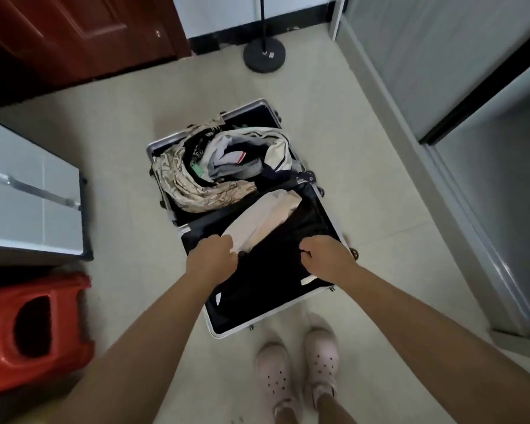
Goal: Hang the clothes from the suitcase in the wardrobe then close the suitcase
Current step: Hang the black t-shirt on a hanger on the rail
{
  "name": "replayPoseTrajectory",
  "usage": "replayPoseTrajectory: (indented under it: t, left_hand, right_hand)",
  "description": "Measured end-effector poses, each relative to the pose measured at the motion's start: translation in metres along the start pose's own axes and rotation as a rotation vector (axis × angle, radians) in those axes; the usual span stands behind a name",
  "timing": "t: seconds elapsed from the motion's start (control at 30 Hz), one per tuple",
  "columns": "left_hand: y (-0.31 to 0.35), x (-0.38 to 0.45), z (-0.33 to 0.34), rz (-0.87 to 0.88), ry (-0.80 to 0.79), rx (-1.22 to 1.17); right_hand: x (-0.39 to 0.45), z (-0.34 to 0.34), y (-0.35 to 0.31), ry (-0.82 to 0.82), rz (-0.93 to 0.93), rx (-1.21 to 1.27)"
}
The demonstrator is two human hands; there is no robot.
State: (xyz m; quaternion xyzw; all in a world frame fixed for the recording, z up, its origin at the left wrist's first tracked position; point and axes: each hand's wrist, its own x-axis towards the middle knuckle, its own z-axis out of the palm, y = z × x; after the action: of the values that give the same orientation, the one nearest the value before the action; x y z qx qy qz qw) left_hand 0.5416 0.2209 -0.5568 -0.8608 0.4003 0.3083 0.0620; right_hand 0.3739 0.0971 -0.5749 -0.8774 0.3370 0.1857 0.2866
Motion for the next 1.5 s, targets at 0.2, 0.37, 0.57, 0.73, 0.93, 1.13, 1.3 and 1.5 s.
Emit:
replayPoseTrajectory:
  t: [0.2,0.37,0.57,0.73,0.93,1.13,1.3,1.5]
  left_hand:
    - [-0.03,0.065,0.162,-0.143,-0.059,-0.155]
    - [-0.042,0.119,0.255,-0.177,-0.095,-0.191]
    - [-0.051,0.169,0.302,-0.211,-0.144,-0.165]
    - [-0.062,0.184,0.317,-0.25,-0.123,-0.177]
    - [-0.055,0.168,0.291,-0.183,-0.014,-0.158]
    - [-0.054,0.119,0.218,-0.099,-0.005,-0.07]
    - [-0.049,0.089,0.136,-0.14,0.217,-0.458]
    - [-0.033,0.053,0.03,-0.088,0.432,-0.647]
  right_hand:
    - [0.065,0.153,0.046,-0.144,-0.008,-0.154]
    - [0.113,0.238,0.08,-0.115,-0.05,-0.35]
    - [0.154,0.276,0.098,-0.076,-0.124,-0.485]
    - [0.176,0.285,0.107,0.156,-0.215,-0.407]
    - [0.154,0.246,0.095,0.137,-0.212,-0.189]
    - [0.119,0.169,0.068,-0.258,-0.134,-0.189]
    - [0.098,0.099,0.033,-0.141,-0.162,-0.207]
    - [0.056,0.023,-0.008,0.317,-0.119,0.366]
